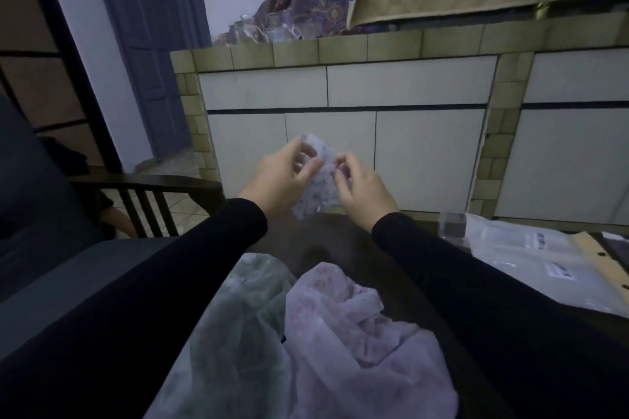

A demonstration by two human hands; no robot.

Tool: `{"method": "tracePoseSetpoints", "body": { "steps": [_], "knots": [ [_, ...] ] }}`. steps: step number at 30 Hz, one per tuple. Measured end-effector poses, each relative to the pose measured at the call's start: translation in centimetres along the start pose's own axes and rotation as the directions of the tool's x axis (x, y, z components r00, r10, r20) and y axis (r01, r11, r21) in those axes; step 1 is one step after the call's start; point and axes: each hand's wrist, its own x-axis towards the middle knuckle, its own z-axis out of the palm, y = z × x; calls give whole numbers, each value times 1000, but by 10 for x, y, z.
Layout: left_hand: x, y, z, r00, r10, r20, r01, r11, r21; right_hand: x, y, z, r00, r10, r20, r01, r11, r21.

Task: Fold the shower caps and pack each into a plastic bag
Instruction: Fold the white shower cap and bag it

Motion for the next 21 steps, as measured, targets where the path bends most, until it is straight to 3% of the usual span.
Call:
{"method": "tracePoseSetpoints", "body": {
  "steps": [2,6,12,17,19,21],
  "knots": [
    [1,20,2,993,89,77,-84,995,-62,-2,-5,-20,993,38,-110,-28,995,94],
    [5,59,11,938,320,134,-327,944,37,-13,-9,-70,932,134,-336,-52,969,241],
    [18,114,34,917,397,30,-376,839,392,-53,4,-150,886,120,-448,-71,990,125],
    [2,167,58,945,281,170,-320,902,288,-101,13,-199,901,202,-385,-143,974,174],
    [-9,181,67,934,213,286,-254,961,111,-116,17,-219,901,293,-320,-230,948,219],
    [-21,195,73,897,110,428,-91,994,-64,-130,23,-237,884,380,-273,-328,919,217]
  ]
}}
